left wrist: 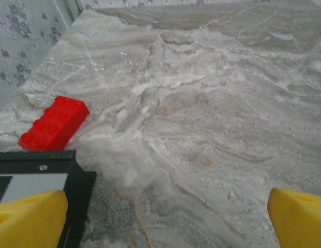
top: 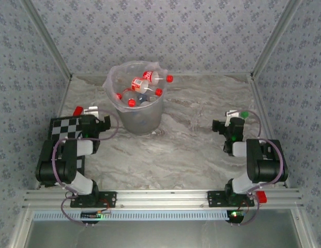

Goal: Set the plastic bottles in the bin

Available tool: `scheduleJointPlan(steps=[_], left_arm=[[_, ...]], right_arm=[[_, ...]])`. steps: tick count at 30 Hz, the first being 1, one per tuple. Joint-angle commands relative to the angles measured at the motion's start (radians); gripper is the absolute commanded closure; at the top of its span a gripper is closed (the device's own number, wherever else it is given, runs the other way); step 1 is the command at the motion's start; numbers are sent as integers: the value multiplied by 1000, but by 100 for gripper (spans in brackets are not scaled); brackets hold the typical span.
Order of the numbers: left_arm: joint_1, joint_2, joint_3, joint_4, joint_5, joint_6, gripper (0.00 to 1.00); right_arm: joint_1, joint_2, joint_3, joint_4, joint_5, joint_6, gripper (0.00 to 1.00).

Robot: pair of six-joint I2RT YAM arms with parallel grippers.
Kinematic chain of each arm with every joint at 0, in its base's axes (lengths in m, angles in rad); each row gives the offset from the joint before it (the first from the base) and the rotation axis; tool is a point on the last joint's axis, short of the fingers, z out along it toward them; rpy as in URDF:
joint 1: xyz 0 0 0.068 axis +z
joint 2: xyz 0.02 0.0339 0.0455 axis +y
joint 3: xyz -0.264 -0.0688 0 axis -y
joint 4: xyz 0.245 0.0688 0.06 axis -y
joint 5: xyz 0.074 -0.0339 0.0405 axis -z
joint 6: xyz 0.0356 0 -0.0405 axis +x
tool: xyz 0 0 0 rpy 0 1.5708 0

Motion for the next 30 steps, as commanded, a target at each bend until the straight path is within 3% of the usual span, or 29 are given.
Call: scheduleJointPlan(steps=[1,3,4,6,30], left_arm=[[17,28,-27,150,63,-13,1],[18,1,-4,44,67,-20,1],[17,20,-23,121,65,-15,1],[18,4,-11,60,67,-17,1],[18,9,-16,81,68,-17,1]], right_arm=[[0,4,1,82,-25,23,0],[4,2,1,80,-17,21,0],[8,2,6,71,-13,17,0],[20,4,13,60,-8,1,0],[15,3,15,56,-20,3,0]])
